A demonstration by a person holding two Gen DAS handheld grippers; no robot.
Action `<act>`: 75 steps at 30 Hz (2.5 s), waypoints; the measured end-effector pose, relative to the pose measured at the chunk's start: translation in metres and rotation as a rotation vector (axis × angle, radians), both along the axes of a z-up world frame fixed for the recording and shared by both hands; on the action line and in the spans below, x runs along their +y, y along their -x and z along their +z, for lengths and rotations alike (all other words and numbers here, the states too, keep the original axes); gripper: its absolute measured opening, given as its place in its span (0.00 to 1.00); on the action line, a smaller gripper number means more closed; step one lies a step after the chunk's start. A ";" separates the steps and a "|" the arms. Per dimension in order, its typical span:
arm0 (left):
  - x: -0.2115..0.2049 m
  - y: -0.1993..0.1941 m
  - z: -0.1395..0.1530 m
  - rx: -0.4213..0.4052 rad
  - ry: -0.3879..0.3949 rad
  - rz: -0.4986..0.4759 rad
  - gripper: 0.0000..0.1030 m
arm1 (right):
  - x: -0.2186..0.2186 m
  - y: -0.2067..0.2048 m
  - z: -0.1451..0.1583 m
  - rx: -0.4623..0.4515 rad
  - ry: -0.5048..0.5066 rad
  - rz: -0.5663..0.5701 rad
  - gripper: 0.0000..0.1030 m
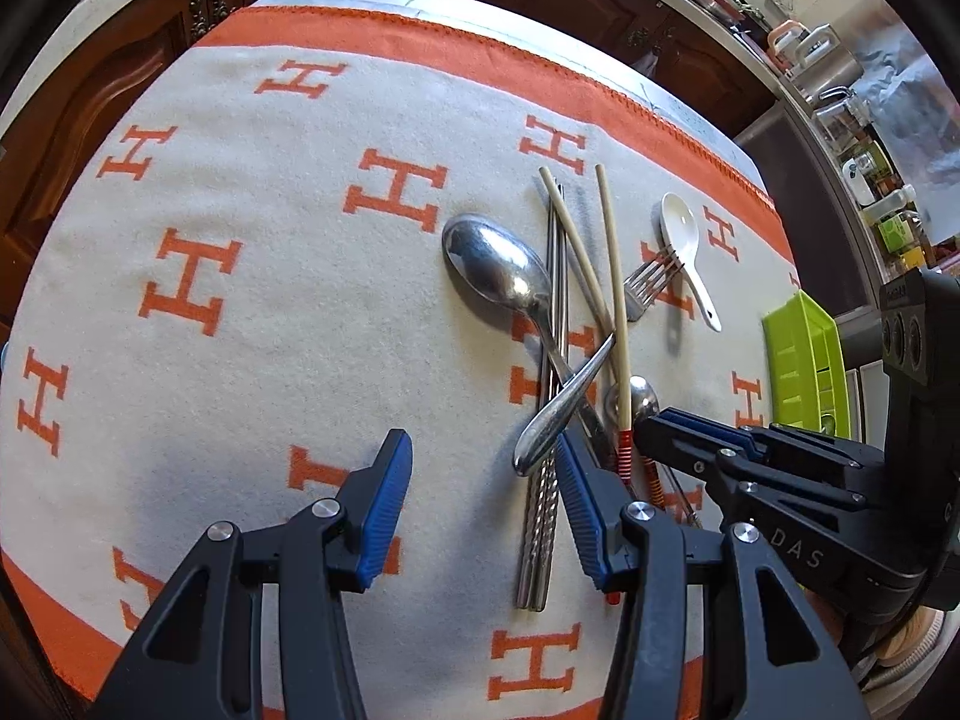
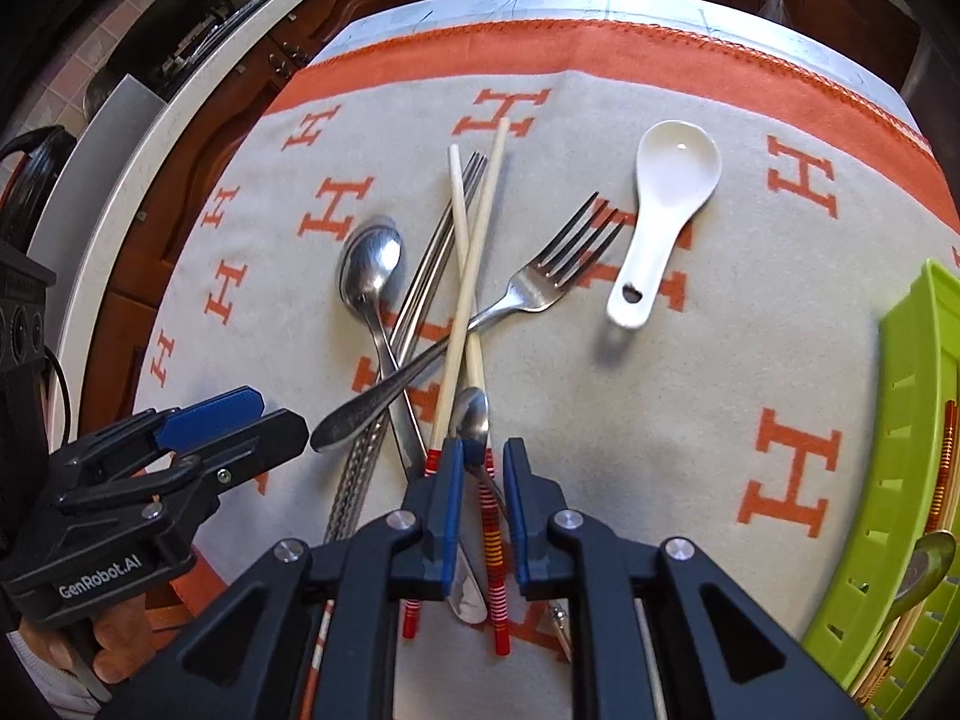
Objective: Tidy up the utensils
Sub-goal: 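Move back over the pile and grasp a small steel spoon with the right tool, then grasp a red-striped chopstick with the left tool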
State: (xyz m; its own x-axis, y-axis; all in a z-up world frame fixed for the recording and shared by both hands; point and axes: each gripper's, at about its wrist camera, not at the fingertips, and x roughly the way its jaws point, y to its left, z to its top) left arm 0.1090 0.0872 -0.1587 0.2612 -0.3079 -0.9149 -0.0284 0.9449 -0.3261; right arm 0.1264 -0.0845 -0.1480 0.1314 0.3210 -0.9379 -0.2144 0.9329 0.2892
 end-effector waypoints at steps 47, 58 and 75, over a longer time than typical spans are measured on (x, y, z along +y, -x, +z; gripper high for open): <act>-0.088 -0.037 0.000 0.012 0.080 -0.140 0.28 | -0.055 0.026 -0.004 -0.089 -0.009 -0.084 0.04; -0.104 -0.050 -0.007 0.015 0.059 -0.140 0.21 | -0.068 0.030 0.003 -0.096 -0.053 -0.130 0.02; -0.120 -0.053 -0.012 -0.015 -0.066 -0.095 0.03 | -0.090 0.036 0.019 -0.116 -0.099 -0.190 0.02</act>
